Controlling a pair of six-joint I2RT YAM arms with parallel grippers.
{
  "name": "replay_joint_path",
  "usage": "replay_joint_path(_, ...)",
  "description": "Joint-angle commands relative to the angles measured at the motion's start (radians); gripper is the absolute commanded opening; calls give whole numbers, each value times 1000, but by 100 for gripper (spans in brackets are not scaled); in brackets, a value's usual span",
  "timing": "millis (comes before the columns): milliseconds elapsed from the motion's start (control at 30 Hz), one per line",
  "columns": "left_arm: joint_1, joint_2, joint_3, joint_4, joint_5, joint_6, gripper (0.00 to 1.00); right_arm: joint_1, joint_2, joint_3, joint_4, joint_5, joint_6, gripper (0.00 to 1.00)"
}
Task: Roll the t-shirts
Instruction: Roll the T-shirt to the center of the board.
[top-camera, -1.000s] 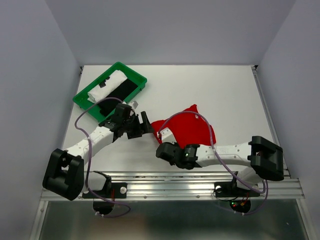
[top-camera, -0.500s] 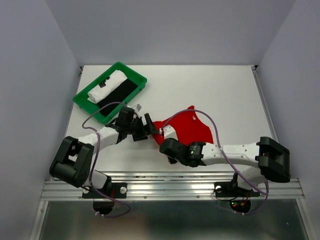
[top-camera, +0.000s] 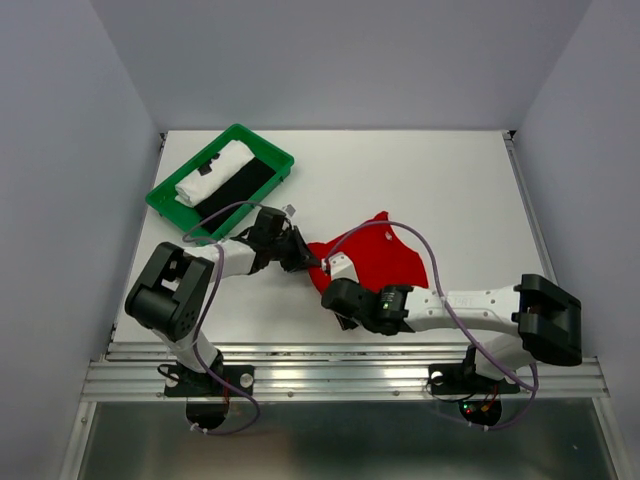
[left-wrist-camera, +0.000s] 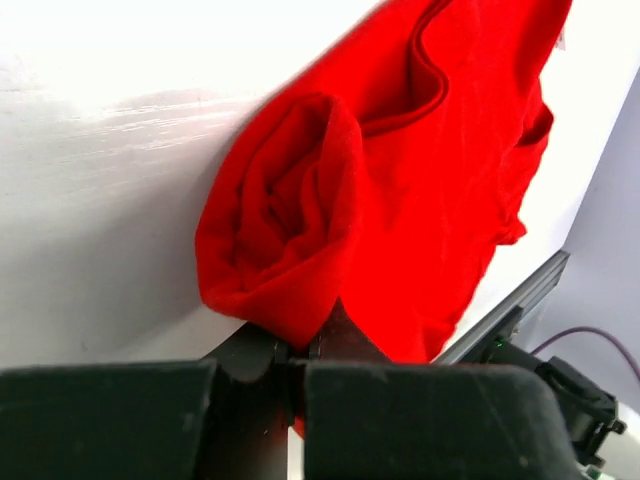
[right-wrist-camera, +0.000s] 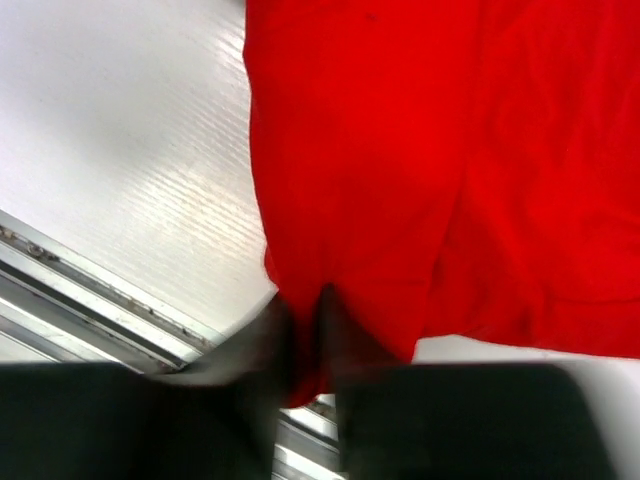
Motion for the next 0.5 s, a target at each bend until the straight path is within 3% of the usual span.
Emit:
replay_joint_path(0, -12, -7, 74, -71, -37, -41, 0, -1, 8, 45, -51, 42, 11, 47)
replay_joint_path(367, -17, -27, 63, -149, -83, -121, 0, 78, 115, 185, -195, 226, 25, 75)
replay_joint_path(467, -20, -26, 66, -160, -88, -123, 0, 112, 163, 225, -234, 284, 37, 77)
